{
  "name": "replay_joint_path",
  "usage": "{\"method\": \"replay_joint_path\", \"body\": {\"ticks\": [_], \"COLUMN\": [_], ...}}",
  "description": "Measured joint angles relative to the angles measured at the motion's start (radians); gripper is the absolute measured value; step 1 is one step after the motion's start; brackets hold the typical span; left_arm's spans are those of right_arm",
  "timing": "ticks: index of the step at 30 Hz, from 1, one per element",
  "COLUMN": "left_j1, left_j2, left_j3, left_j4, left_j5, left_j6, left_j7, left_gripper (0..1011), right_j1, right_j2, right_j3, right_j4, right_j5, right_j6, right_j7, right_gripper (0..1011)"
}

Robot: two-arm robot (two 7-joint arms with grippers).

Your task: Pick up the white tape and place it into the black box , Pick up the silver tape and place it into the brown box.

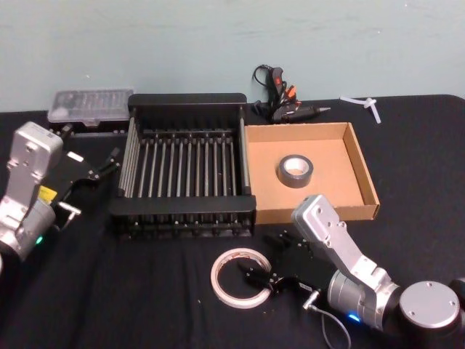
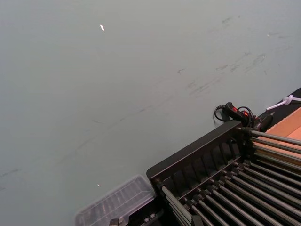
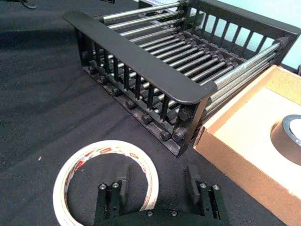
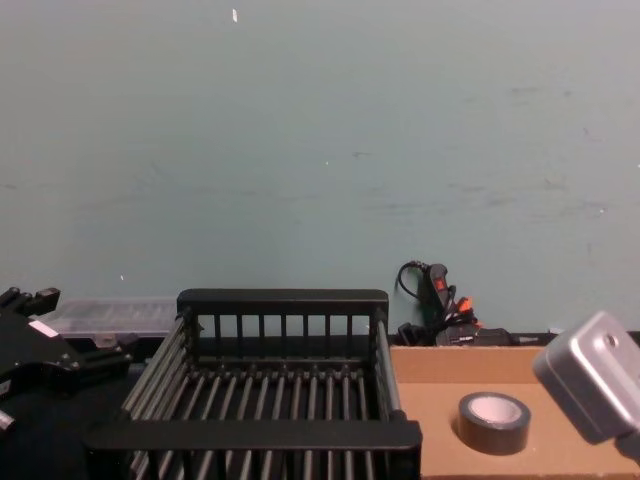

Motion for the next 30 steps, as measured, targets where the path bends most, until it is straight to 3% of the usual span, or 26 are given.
{"method": "replay_joint_path", "body": {"ticks": [11,22,30], "left_j1": [0.000,0.000,0.000], "left_j2": [0.000,0.000,0.000], "left_j3": [0.000,0.000,0.000], "left_j4": [0.000,0.000,0.000], "left_j5": [0.000,0.000,0.000], "left_j6": [0.000,0.000,0.000], "left_j7": [0.000,0.000,0.000], "left_gripper": [1001,1001,1001], "right_j1": [0.000,0.000,0.000], "right_j2": [0.000,0.000,0.000], "right_j3": [0.000,0.000,0.000], "right_j4": [0.000,0.000,0.000], "right_j5": [0.000,0.001,0.002], "right_j6": [0.000,0.000,-0.001], "right_j7": [0.000,0.000,0.001], "right_gripper": [504,126,88]}}
